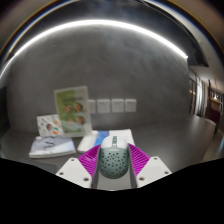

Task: Arrange mouse

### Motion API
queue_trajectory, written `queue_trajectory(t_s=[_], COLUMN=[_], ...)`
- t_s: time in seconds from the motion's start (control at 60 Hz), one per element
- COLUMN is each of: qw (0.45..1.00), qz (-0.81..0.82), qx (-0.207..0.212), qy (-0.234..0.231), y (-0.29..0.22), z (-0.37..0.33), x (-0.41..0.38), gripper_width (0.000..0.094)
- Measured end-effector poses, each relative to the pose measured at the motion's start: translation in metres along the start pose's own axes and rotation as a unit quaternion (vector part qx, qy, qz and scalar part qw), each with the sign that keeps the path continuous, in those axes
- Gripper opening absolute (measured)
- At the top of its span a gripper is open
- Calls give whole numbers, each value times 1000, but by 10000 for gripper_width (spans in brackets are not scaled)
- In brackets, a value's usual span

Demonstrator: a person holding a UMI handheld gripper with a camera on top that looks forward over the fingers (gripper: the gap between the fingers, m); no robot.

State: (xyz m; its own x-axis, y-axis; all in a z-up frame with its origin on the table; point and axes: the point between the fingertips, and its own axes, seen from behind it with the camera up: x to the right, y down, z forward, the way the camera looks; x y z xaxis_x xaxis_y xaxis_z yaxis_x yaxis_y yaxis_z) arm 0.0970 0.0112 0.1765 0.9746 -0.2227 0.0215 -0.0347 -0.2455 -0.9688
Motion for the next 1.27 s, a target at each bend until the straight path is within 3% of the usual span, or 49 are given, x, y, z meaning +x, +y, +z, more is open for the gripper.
queue_trajectory(t_s=[0.083,0.167,0.283,0.433,0.617,0.633,0.667,0.8,0.9,0.933,1.15,1.267], qw=[999,997,993,984,979,978,980,977,969,968,955,950], qz=[2,2,3,-19,-54,-52,-42,-30,-28,-22,-13,-21], qx=[26,26,-29,-104,-163,-166,-154,-164,-175,-170,-151,-149], qy=[-20,-71,-114,-143,-112,-113,-116,-136,-171,-183,-256,-272], y=[-20,-6,54,134,200,202,199,201,200,196,185,190], z=[-31,-53,-67,-71,-69,-70,-69,-68,-81,-87,-145,-176], x=[-93,-204,-309,-369,-364,-364,-366,-367,-373,-375,-328,-275], gripper_width=[439,436,439,440,453,497,454,556,897,829,841,836])
